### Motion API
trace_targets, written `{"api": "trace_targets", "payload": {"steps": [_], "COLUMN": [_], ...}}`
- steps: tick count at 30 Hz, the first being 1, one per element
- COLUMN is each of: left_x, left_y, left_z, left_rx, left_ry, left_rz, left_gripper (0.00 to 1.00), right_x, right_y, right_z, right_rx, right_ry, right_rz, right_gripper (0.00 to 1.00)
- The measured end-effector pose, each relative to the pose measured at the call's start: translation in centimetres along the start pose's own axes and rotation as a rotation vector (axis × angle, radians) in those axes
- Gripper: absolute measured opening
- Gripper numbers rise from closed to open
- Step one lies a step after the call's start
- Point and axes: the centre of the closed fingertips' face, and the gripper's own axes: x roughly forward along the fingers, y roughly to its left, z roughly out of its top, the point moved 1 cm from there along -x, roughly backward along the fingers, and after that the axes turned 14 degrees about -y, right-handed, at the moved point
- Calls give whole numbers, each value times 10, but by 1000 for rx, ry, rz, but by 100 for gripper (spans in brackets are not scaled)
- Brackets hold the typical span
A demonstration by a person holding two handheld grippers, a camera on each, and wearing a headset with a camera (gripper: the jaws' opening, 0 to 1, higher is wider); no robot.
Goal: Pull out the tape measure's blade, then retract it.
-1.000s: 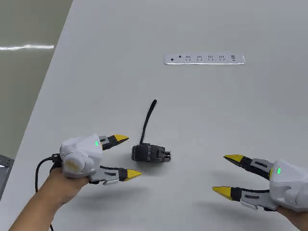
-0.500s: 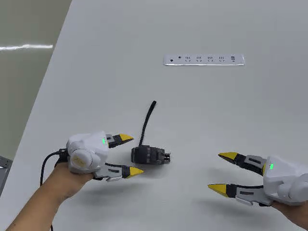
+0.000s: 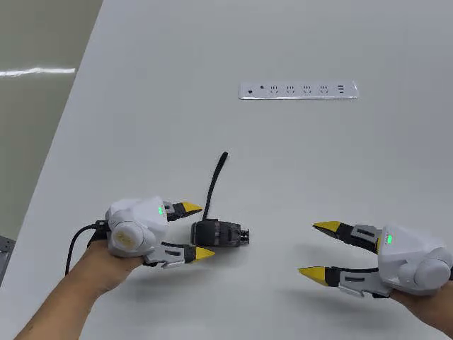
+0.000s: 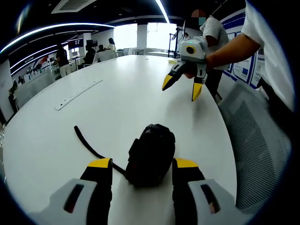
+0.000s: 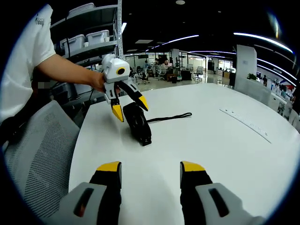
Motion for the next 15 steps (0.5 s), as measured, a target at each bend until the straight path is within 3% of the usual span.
{"api": "trace_targets", "payload": {"steps": [15], "left_x": [10], "left_y": [-2], "left_z": [-4], "left_rx": [-11], "left_ry": [6], "left_rz": [-34], "left_gripper": [45], "right_x": [7], "right_y": [-1], "right_z": [-1], "right_rx": [3], "right_ry": [8], "right_rz": [19], "right_gripper": [50]}}
